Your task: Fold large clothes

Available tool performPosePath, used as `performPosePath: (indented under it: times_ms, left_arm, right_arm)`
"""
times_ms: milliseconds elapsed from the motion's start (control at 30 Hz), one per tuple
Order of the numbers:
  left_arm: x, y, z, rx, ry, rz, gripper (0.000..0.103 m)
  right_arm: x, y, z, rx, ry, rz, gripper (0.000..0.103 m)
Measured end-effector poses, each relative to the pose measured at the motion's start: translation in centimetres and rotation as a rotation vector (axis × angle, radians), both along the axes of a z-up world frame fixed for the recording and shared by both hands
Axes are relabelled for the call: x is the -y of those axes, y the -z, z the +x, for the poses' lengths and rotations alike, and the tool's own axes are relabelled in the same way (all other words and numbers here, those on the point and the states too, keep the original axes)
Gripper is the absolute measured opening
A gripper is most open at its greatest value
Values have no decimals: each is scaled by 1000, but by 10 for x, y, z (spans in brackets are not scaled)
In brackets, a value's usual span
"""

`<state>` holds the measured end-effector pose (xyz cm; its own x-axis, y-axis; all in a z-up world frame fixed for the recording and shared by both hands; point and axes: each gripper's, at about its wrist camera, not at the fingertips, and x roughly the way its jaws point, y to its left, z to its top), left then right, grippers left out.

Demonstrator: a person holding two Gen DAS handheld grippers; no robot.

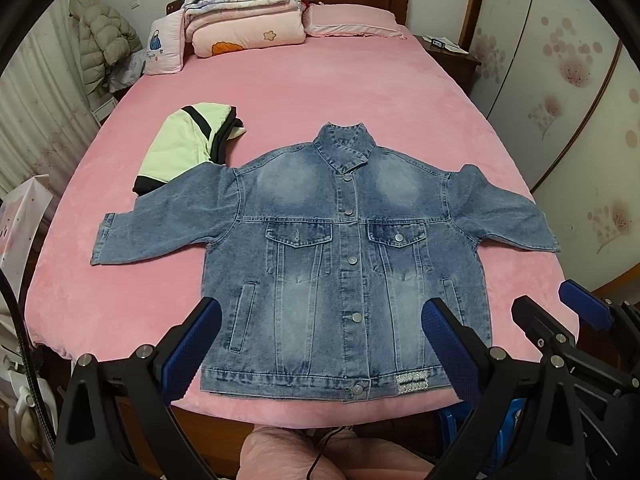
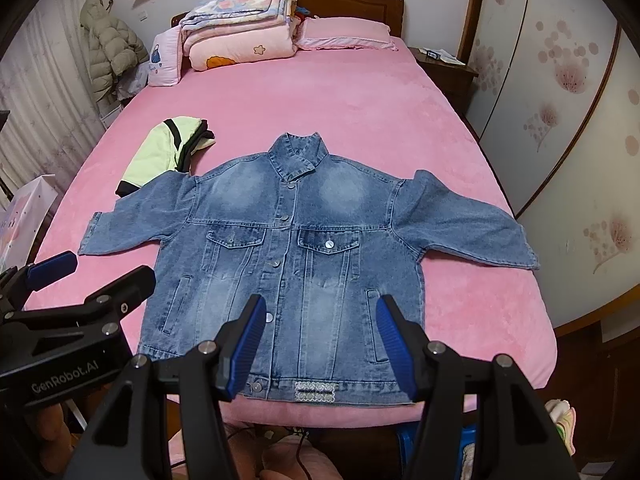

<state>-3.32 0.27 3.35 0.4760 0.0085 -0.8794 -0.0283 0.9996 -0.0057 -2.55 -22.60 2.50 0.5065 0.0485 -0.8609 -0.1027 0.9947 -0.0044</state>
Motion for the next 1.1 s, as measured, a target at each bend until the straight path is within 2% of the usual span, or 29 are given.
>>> performPosePath:
  times_ms: [500,1100]
  left_arm:
    - [-11,-5,-3,-13,15,-22,100]
    - [-32,-10,14,-27,109,-60,100]
  right_arm:
    - [-9,-6,-2,5,8,11,58]
    - [-27,-16,-5,1,99,1,58]
